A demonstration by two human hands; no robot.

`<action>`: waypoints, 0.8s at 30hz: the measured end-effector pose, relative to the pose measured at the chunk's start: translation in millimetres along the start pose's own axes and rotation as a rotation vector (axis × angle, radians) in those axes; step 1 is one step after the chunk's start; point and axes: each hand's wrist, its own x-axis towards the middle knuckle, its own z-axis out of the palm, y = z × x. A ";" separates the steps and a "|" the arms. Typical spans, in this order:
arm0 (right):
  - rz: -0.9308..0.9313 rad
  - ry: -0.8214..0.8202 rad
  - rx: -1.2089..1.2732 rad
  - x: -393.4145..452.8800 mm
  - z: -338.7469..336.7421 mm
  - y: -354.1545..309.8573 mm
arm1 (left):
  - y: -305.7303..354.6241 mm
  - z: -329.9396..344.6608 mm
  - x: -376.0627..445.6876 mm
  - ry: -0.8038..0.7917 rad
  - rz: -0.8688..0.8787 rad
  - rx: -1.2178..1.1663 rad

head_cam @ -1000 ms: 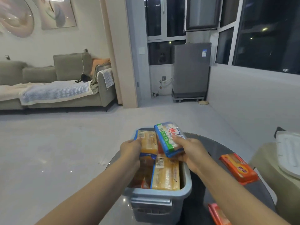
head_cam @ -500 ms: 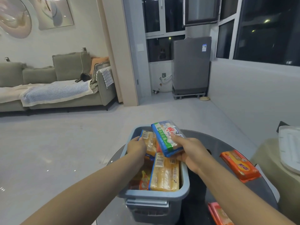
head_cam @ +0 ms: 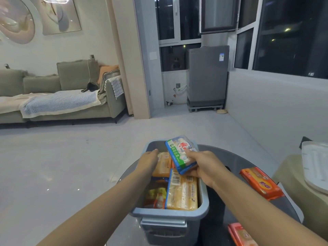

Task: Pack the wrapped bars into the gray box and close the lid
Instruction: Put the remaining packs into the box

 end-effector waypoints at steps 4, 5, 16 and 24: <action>-0.037 0.001 -0.058 12.6 17.2 2.0 | 0.8 -7.8 -3.9 -0.045 0.004 -0.123; -0.027 -0.006 -0.053 16.9 23.0 3.5 | 0.9 -10.4 -5.1 -0.068 -0.001 -0.144; -0.120 0.128 -0.740 46.6 56.7 4.3 | 8.2 -26.1 -8.1 -0.126 0.130 -0.065; -0.260 0.030 -1.070 55.1 36.9 11.1 | -1.0 -17.6 -10.6 -0.198 0.224 0.162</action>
